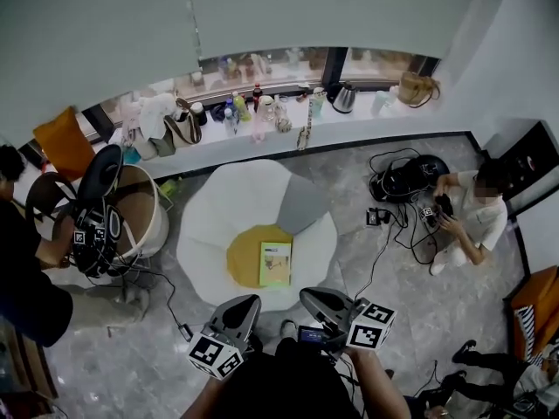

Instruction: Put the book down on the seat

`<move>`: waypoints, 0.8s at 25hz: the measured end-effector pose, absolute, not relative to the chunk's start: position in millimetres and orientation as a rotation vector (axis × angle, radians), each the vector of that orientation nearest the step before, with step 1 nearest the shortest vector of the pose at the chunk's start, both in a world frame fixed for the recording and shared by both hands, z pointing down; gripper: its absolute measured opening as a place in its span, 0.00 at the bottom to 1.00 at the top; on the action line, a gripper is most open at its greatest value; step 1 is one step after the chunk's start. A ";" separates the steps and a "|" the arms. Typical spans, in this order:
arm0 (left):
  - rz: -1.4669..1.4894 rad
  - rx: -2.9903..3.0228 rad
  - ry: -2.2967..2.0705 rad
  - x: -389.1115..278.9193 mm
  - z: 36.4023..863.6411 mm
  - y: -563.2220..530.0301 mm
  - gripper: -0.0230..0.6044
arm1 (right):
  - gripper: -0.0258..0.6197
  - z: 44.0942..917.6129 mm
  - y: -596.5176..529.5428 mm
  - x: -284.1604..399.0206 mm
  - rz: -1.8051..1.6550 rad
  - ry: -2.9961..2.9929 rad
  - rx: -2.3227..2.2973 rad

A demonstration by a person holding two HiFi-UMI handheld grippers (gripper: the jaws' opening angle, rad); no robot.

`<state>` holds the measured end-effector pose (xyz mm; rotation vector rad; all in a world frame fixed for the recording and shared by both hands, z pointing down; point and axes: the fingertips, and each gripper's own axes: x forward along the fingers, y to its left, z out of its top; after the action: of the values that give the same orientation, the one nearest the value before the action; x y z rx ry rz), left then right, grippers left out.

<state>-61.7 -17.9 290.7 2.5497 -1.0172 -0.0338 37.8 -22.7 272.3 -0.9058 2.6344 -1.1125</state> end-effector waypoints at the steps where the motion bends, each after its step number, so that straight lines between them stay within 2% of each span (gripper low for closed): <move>1: -0.035 2.554 -1.020 -60.3 287.5 -15.2 0.06 | 0.06 268.9 -18.8 40.5 -1.102 2.633 -0.899; 20: -0.014 2.562 -1.068 -35.6 278.2 46.8 0.06 | 0.06 271.7 58.9 78.8 -1.064 2.634 -0.840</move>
<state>-35.6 46.8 278.2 2.5620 -1.0685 -0.0144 78.8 58.9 271.7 -0.8395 2.6338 -1.0639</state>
